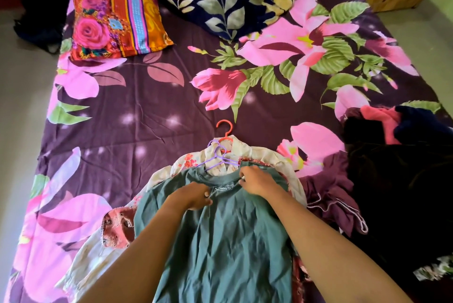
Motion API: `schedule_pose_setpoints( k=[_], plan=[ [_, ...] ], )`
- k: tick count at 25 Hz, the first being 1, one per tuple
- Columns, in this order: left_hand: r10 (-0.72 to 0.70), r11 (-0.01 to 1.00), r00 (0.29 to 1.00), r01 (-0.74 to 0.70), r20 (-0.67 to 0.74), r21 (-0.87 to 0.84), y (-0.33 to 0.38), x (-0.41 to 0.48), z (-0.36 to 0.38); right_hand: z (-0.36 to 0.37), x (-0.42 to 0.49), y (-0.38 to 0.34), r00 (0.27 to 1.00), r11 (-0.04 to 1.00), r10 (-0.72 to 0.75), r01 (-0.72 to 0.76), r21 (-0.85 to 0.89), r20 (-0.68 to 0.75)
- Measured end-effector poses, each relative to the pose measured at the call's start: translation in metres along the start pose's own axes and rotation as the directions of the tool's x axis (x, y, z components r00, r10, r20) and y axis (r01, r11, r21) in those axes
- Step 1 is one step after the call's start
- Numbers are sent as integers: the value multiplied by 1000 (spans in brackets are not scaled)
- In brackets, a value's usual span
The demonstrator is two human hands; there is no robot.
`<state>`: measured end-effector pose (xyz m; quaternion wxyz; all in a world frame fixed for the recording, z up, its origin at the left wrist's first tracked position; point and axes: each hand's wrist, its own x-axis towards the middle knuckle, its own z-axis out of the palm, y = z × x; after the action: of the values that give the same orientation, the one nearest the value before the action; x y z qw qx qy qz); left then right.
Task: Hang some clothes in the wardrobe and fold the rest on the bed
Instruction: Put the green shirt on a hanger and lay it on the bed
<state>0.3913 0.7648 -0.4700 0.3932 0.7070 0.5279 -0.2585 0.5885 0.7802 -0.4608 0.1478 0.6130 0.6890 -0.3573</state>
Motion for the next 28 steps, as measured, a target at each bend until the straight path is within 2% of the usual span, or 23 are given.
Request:
schedule_pose_setpoints(
  k=[4, 8, 11, 19, 25, 28],
  plan=[
    [-15, 999, 1000, 15, -21, -34, -11, 29, 3, 5, 34, 11, 991, 989, -28, 9, -145, -128],
    [-10, 997, 1000, 9, -16, -73, -25, 50, 10, 17, 59, 19, 990, 953, -32, -10, -303, -134],
    [-5, 997, 1000, 4, -17, -81, -33, 59, 12, 32, 68, 23, 991, 949, 23, -63, -310, -131],
    [-19, 993, 998, 13, -53, -121, -45, 61, 21, 45, 79, 24, 969, 930, 61, -143, -340, -241],
    [-11, 990, 996, -2, -93, -139, -47, 56, 25, 49, 69, 33, 978, 934, 51, -119, -338, -203],
    [-9, 991, 993, -8, -117, -137, -46, 57, 27, 52, 66, 29, 954, 937, 24, -125, -325, -298]
  ],
)
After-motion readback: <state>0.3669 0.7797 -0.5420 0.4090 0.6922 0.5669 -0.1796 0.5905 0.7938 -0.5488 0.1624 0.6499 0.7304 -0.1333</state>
